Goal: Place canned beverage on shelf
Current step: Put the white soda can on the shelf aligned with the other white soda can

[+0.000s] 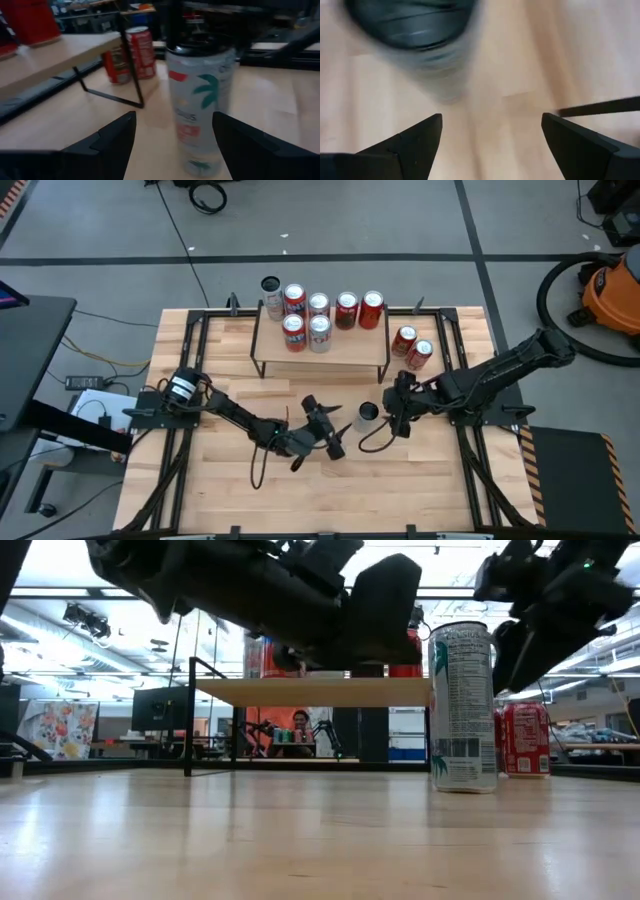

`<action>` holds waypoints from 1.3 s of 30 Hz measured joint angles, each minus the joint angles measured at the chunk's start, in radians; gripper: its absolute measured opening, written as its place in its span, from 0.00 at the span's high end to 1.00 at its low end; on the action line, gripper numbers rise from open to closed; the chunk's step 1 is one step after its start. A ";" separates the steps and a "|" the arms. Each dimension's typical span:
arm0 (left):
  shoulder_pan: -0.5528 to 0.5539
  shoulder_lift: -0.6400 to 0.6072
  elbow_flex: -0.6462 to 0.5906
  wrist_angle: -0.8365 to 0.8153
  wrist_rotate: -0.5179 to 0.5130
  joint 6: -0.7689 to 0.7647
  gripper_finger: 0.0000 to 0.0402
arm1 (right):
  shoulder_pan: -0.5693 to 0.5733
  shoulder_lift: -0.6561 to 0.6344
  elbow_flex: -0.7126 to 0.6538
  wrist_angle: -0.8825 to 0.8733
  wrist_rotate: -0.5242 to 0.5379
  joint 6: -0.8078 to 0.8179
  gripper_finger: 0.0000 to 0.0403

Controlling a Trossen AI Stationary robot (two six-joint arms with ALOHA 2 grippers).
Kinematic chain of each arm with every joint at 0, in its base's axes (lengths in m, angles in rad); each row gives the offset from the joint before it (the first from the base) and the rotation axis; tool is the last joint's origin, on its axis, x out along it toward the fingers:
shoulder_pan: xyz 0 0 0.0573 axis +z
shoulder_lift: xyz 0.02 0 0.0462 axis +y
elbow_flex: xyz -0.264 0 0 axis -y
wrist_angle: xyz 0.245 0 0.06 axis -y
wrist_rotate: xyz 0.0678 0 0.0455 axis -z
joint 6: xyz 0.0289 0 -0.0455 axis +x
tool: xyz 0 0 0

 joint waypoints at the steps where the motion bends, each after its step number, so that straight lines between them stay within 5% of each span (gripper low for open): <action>1: 0.005 -0.001 0.000 0.004 -0.013 0.010 0.32 | 0.006 0.000 0.000 0.002 -0.030 0.006 0.13; 6: 0.075 -0.001 0.000 0.003 0.040 -0.038 0.32 | 0.034 0.019 -0.005 0.082 -0.086 0.010 0.13; 14: 0.136 -0.001 0.000 0.009 0.199 -0.112 0.32 | 0.039 0.085 -0.008 0.178 -0.035 -0.043 0.13; 25: 0.038 -0.001 0.000 -0.059 0.204 -0.133 0.32 | -0.026 0.092 -0.008 0.129 0.031 -0.107 0.13; 31: 0.005 -0.001 0.000 -0.119 0.068 -0.083 0.32 | -0.033 0.092 -0.008 0.091 0.008 -0.082 0.13; 39: 0.093 0.000 0.000 -0.149 0.070 -0.135 0.32 | 0.023 0.104 -0.008 0.164 -0.066 -0.037 0.13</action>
